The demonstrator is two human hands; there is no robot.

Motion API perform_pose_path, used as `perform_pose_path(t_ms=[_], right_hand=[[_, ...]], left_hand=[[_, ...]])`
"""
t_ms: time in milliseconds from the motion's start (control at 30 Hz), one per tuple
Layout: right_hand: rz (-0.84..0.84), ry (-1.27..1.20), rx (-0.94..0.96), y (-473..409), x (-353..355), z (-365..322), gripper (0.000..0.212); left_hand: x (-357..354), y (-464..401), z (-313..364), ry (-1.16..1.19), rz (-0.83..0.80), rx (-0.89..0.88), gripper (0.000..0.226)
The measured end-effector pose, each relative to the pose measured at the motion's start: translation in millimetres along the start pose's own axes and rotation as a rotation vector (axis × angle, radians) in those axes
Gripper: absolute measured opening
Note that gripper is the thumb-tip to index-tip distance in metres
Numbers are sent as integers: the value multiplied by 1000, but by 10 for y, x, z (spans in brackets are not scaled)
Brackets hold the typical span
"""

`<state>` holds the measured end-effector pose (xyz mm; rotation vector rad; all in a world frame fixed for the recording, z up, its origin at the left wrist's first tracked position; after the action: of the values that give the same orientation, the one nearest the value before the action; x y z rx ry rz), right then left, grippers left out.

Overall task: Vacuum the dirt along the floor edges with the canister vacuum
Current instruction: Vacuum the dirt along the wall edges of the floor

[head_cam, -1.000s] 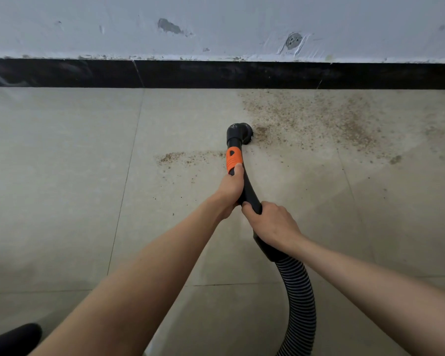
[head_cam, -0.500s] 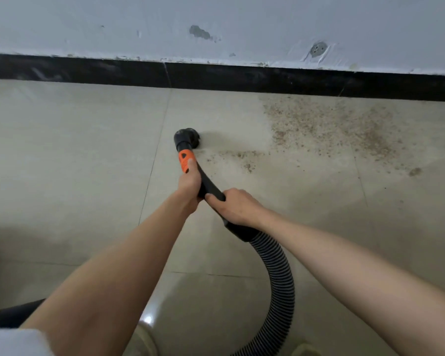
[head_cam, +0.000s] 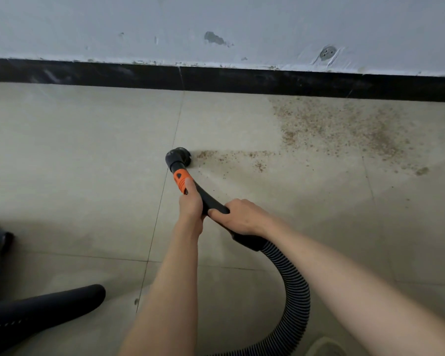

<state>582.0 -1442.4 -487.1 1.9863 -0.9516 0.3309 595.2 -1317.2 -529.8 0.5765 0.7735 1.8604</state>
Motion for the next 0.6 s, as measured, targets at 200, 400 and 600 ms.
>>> perform_pose_path(t_ms=[200,400,600], right_hand=[[79,-67,-70,88,53,51,56],[117,-87,-121,178,78,186,57],[170,-180,-176,306,149,495,55]], left_hand=[[-132,7,57,-65,-85,-10,54],[-315,58,28,-93,-128,-30,52],[-643,159,-39,-201,-185,-52,54]])
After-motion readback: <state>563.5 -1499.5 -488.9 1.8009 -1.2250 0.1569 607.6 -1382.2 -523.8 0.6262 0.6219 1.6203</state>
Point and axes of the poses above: each hand's wrist, its own y-axis away from the middle knuckle, its own x-axis out of the back of the hand, z = x × y, the point moved 4 cm from there along -y, towards the middle knuckle, and after that the axes turned 3 degrees about -y, right-handed, at the moved point
